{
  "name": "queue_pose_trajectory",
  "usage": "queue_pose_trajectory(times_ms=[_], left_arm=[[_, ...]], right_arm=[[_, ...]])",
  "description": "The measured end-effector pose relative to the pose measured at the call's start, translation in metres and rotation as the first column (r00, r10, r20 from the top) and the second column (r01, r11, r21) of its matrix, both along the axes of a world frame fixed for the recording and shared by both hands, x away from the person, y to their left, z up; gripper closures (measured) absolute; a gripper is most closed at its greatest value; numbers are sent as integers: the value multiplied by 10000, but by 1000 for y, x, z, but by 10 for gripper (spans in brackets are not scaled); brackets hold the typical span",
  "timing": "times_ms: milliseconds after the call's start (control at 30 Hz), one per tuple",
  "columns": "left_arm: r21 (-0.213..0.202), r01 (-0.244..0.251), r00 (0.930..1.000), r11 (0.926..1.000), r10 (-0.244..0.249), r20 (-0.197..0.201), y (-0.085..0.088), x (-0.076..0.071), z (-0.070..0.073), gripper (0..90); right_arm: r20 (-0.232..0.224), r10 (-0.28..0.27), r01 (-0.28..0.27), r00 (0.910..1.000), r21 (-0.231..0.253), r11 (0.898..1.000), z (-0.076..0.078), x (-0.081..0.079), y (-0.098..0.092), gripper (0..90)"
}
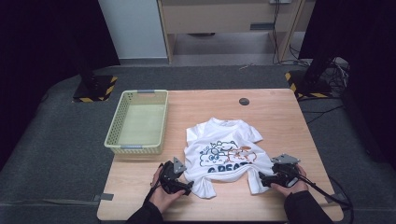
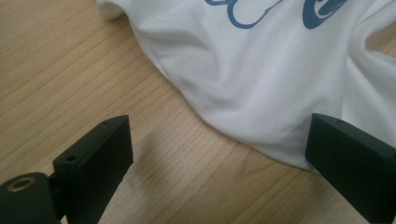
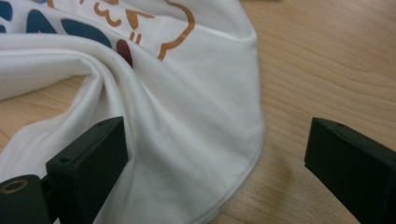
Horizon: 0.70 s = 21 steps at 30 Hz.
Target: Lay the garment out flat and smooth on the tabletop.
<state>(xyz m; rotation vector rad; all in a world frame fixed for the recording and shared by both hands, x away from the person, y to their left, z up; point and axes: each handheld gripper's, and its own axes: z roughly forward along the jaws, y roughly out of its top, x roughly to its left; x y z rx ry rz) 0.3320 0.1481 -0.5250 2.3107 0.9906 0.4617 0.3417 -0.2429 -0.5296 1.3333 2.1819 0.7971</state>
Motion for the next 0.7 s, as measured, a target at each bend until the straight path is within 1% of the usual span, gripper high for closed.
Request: queue_pose_trajectory(times_ms=[100, 233, 333, 500, 600, 633, 700], left_arm=[[26, -65, 10000, 10000, 65, 47, 1, 1, 0, 66], [75, -191, 9997, 9998, 190, 156, 3, 3, 0, 66], [223, -298, 9991, 9993, 290, 318, 5, 6, 0, 66], [117, -520, 9976, 9986, 514, 464, 8, 12, -2, 66], [70, -613, 9960, 9981, 607, 653, 9, 16, -3, 66], [70, -613, 9960, 9981, 607, 653, 9, 16, -3, 66], [80, -694, 9942, 9976, 685, 833, 10, 20, -3, 66]], right_arm=[[-124, -66, 66, 9999, 17, 10000, -1, 1, -1, 54], [-77, -119, 119, 9999, -107, 9999, -1, 3, -2, 47], [49, -146, 147, 9999, -186, 9997, -2, 5, -3, 45], [123, -243, 246, 9996, -233, 9994, -2, 11, -4, 34], [213, -266, 271, 9994, -231, 9994, -3, 15, -5, 31], [213, -266, 271, 9994, -231, 9994, -3, 15, -5, 31], [343, -317, 325, 9989, -225, 9992, -4, 19, -6, 27]])
